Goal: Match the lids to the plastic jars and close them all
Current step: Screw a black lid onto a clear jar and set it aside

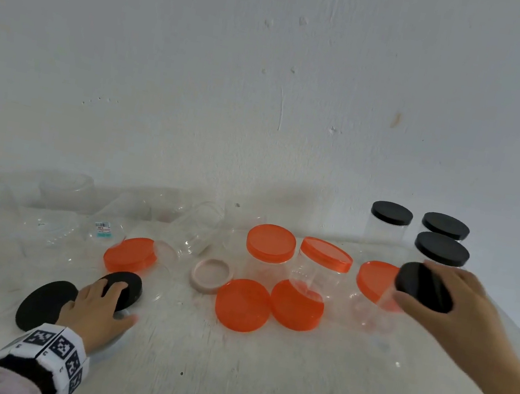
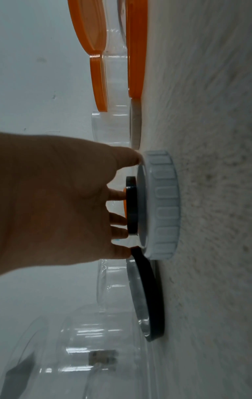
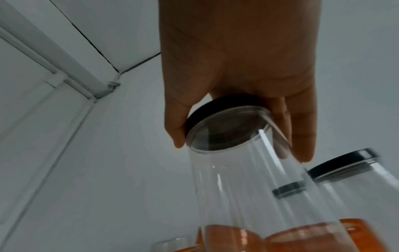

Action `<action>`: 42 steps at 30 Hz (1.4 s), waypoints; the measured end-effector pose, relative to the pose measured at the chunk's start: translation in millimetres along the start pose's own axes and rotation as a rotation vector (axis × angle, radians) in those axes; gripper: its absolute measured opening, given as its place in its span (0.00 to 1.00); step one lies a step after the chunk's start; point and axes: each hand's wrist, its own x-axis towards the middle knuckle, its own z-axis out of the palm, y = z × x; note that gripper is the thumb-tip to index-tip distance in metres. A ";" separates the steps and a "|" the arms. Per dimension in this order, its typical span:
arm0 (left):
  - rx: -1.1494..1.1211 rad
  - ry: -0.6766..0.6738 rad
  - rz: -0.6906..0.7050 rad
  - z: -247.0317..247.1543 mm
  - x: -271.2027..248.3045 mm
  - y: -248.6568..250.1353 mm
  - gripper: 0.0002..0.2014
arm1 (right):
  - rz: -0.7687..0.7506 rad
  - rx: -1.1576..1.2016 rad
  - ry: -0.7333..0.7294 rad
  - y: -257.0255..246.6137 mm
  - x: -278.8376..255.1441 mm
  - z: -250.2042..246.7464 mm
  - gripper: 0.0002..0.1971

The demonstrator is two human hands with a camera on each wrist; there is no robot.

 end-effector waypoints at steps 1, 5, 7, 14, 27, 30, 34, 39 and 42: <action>0.002 -0.002 -0.007 0.5 -0.1 -0.5 0.36 | 0.039 -0.018 0.030 9.9 3.2 -4.1 0.30; 0.009 -0.016 -0.036 2.1 -0.9 -4.2 0.39 | 0.128 -0.085 0.126 49.3 17.2 -14.0 0.27; 0.013 -0.032 -0.040 2.4 -2.4 -6.2 0.39 | 0.170 -0.118 0.146 67.3 25.1 -15.0 0.34; 0.008 -0.040 -0.038 3.2 -9.2 -12.6 0.39 | 0.217 -0.159 0.128 98.3 45.8 -2.1 0.46; 0.048 -0.041 -0.014 4.9 -16.1 -13.3 0.37 | 0.232 -0.182 0.016 81.5 51.3 5.1 0.31; 0.050 -0.039 -0.008 5.6 -16.9 -14.2 0.37 | 0.252 -0.194 -0.024 74.9 51.1 4.5 0.27; 0.049 -0.043 -0.003 5.6 -16.8 -15.1 0.37 | 0.280 -0.207 -0.031 67.1 51.7 4.9 0.28; 0.030 -0.043 -0.005 5.3 -17.5 -15.0 0.38 | 0.313 -0.241 -0.012 59.6 50.7 6.3 0.26; 0.019 -0.037 -0.008 6.1 -16.8 -15.4 0.38 | 0.371 -0.285 -0.005 48.3 49.4 8.3 0.26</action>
